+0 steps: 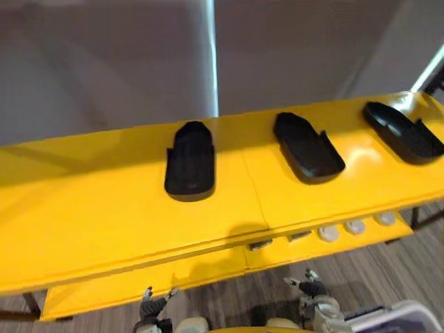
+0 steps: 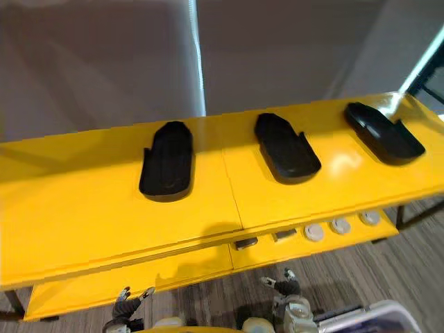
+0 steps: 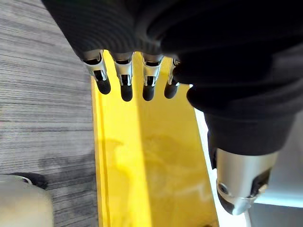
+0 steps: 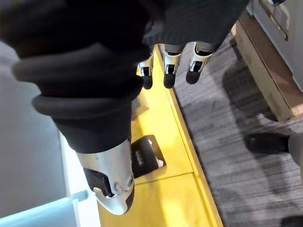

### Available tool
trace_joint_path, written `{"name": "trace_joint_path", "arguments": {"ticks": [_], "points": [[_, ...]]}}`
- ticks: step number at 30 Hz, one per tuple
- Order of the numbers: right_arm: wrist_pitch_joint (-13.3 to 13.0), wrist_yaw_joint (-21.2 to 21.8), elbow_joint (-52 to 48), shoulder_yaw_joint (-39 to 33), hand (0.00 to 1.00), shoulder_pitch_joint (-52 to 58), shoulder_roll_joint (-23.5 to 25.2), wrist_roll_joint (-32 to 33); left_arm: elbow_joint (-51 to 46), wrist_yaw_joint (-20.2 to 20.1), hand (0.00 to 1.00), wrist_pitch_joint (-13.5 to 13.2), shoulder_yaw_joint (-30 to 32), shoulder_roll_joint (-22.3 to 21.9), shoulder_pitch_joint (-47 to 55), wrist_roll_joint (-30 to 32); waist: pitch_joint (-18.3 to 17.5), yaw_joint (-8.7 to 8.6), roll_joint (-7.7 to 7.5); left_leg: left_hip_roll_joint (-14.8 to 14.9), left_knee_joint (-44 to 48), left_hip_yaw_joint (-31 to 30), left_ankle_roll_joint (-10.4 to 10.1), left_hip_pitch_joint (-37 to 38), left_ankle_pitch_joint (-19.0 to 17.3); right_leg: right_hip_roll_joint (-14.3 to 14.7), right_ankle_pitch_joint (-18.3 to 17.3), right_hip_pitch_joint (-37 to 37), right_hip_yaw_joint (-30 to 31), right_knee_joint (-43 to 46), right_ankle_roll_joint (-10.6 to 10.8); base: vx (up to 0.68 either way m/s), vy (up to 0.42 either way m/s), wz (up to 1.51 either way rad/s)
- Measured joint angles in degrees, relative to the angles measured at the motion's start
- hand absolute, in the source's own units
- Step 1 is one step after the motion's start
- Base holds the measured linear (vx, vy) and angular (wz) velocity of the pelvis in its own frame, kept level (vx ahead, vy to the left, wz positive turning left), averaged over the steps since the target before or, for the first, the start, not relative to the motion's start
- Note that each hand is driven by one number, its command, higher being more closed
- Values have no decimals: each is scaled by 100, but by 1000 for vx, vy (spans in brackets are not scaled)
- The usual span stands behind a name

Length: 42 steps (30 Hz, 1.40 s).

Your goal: Walk over and take plastic housings, then place them on the shelf

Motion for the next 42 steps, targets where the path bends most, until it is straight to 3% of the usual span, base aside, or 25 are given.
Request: {"name": "trace_joint_path", "arguments": {"ticks": [7,9,10,11,12,13,15,16,17,18,19,20,21,28,32,33,34,35,36,38,39,40,42], "points": [[38,4,-198,38,0,42,210,-163,-181,58,0,-76,4,96,-341,-29,71,-22,-220,-145,112,867,163,-297,-61,-100,292,-774,901,159,265,-43,130,-70],[46,-11,-293,263,0,-109,216,-310,-313,153,0,-108,13,177,-419,-29,198,91,-311,-132,222,1342,248,-532,-36,-92,776,-1054,1139,-120,343,-101,109,-124],[69,-17,-409,488,0,-262,201,-445,-339,193,0,-109,22,187,-535,-27,243,130,-322,-76,202,1682,469,-678,68,-75,1309,-1146,1001,-527,424,-144,73,-117],[72,-7,-469,561,0,-285,199,-498,-339,196,0,-113,23,184,-574,-24,271,132,-307,-59,149,1826,532,-663,82,-86,1098,-1244,705,-256,343,-178,93,-100],[70,1,-483,697,0,-342,211,-530,-342,195,0,-120,26,193,-613,-22,353,116,-280,-17,91,1989,574,-557,105,-142,118,-1410,146,965,159,-89,51,-48],[70,4,-482,729,0,-342,222,-562,-342,195,0,-120,29,188,-612,-22,387,111,-267,9,82,2033,574,-484,105,-165,-194,-1395,6,1412,75,-113,42,-44],[30,24,-490,815,0,-130,317,-729,-343,184,0,-116,26,184,-545,-18,370,123,-297,75,-3,2133,575,-240,106,-225,-1091,-948,-283,2618,142,-95,-36,-18],[22,30,-500,864,0,-98,327,-736,-343,181,0,-116,17,187,-530,-18,348,122,-332,69,4,2147,574,-236,106,-269,-1233,-787,-343,2673,187,-75,-104,-14],[20,47,-481,938,0,-10,332,-786,-338,173,0,-104,22,184,-510,-18,271,169,-466,52,48,2244,569,-262,109,-398,-1470,-516,-476,2568,262,-57,-150,-38],[20,47,-452,987,0,-24,327,-871,-326,181,0,-90,22,194,-511,-18,190,278,-600,10,141,2334,486,-381,159,-444,-1523,-321,-451,1989,302,-61,-171,-56],[20,45,-431,1011,0,-23,298,-904,-323,185,0,-86,27,193,-513,-18,159,301,-641,-12,123,2330,437,-447,190,-410,-1533,-271,-470,1651,261,-68,-187,-68],[17,41,-379,1032,0,-141,210,-943,-284,189,0,-74,22,112,-544,-18,175,272,-591,-11,78,2295,362,-526,241,-280,-1386,-119,-440,1105,16,-84,-153,-52],[17,36,-333,1025,0,-198,154,-943,-164,178,0,-51,-30,28,-622,-18,192,249,-528,79,41,2268,319,-533,365,-176,-1174,-8,-374,825,-43,-80,-130,-45],[-57,31,-224,980,0,-127,202,-955,139,162,0,-27,-461,-109,-796,35,85,225,-479,59,-695,2278,172,-28,767,6,-894,46,37,623,-194,-81,-62,-34],[-31,14,-221,933,0,-111,283,-1142,480,155,0,45,-449,-109,-686,93,40,228,-371,178,-865,2835,150,223,796,115,-676,-14,595,483,-157,-87,13,-75],[-2,17,-224,963,0,-124,289,-1196,470,156,0,46,-434,-114,-632,94,23,222,-340,243,-894,3063,154,236,798,40,-823,-81,386,452,-204,-94,24,-113],[16,20,-243,991,0,-137,322,-1239,471,157,0,62,-421,-157,-578,94,34,224,-318,302,-903,3375,162,278,803,-289,-900,-175,-555,601,-218,-109,35,-104],[23,21,-246,1055,0,-147,340,-1256,476,156,0,71,-402,-144,-548,94,33,224,-305,352,-910,3579,159,312,800,-428,-899,-167,-1090,649,-218,-135,49,-131],[30,36,-261,1206,0,-141,377,-1319,475,159,0,74,-310,-117,-520,94,18,239,-263,454,-938,3937,148,375,794,-731,-899,-138,-2102,699,-221,-101,28,-114],[35,51,-393,1417,0,-111,417,-1370,474,164,0,78,-136,-80,-532,92,-5,244,-299,617,-871,4362,60,467,770,-937,-745,-13,-3180,605,-322,-62,-65,-156],[26,57,-498,1461,0,-13,422,-1397,489,167,0,80,-77,-58,-544,90,-15,225,-316,623,-836,4492,-5,512,759,-856,-355,7,-3229,381,-152,-37,-121,-146],[26,56,-510,1455,0,21,395,-1399,564,164,0,83,-66,-48,-574,89,-13,201,-294,655,-817,4490,-18,530,761,-749,-249,24,-3056,239,-86,-2,-152,-126],[7,47,-523,1385,0,192,266,-1399,714,168,0,97,-44,-95,-667,86,-58,93,-197,867,-672,4529,-125,623,699,-445,9,76,-2549,-165,-184,16,-128,-114]]}}
